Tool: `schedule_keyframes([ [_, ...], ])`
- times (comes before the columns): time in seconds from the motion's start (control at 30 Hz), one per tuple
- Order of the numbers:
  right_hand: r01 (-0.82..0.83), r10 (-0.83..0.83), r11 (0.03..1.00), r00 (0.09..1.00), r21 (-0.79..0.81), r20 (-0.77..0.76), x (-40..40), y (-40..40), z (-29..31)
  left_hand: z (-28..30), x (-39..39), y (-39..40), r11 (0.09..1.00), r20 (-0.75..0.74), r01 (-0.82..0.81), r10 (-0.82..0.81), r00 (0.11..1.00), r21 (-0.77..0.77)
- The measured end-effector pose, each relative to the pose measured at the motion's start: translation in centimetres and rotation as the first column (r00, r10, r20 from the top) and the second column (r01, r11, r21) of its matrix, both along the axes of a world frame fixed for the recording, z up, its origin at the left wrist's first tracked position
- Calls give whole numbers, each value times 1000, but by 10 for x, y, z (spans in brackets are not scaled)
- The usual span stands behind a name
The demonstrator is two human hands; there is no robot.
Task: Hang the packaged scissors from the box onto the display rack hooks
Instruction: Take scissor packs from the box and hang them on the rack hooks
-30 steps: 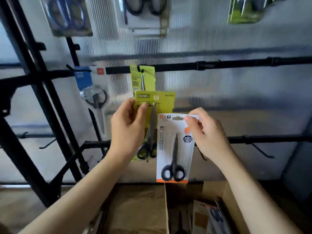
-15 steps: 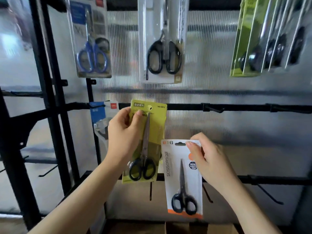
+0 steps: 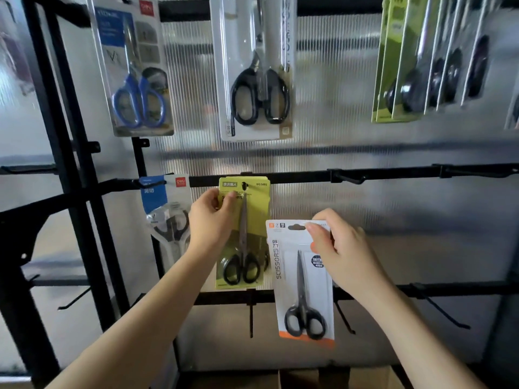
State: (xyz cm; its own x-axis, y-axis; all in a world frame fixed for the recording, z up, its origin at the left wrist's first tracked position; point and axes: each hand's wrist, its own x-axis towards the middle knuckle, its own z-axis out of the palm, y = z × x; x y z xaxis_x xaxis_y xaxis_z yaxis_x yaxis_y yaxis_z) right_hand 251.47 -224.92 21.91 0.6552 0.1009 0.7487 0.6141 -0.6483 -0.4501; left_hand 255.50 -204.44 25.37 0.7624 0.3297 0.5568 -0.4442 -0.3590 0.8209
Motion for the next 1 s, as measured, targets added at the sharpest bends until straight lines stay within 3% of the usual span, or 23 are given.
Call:
schedule_keyframes([
  [0.33,31,-31,999,999,10,-26,1,-17,11,4,6,0,995,-66,-51,57,996,88],
  [0.43,35,-35,999,999,15,-13,0,-19,12,-1,-5,-10,994,-49,-98,101,994,47],
  [0.67,53,-53,997,999,47,-3,0,-27,2,-35,-42,-49,974,168,-228,228,959,-18],
  [0.83,78,-82,993,996,85,39,1,-46,10,-56,-54,-86,985,302,-171,156,940,24],
  [1.0,84,-96,982,993,171,66,3,-62,35,-60,-51,-104,972,222,-59,7,975,229],
])
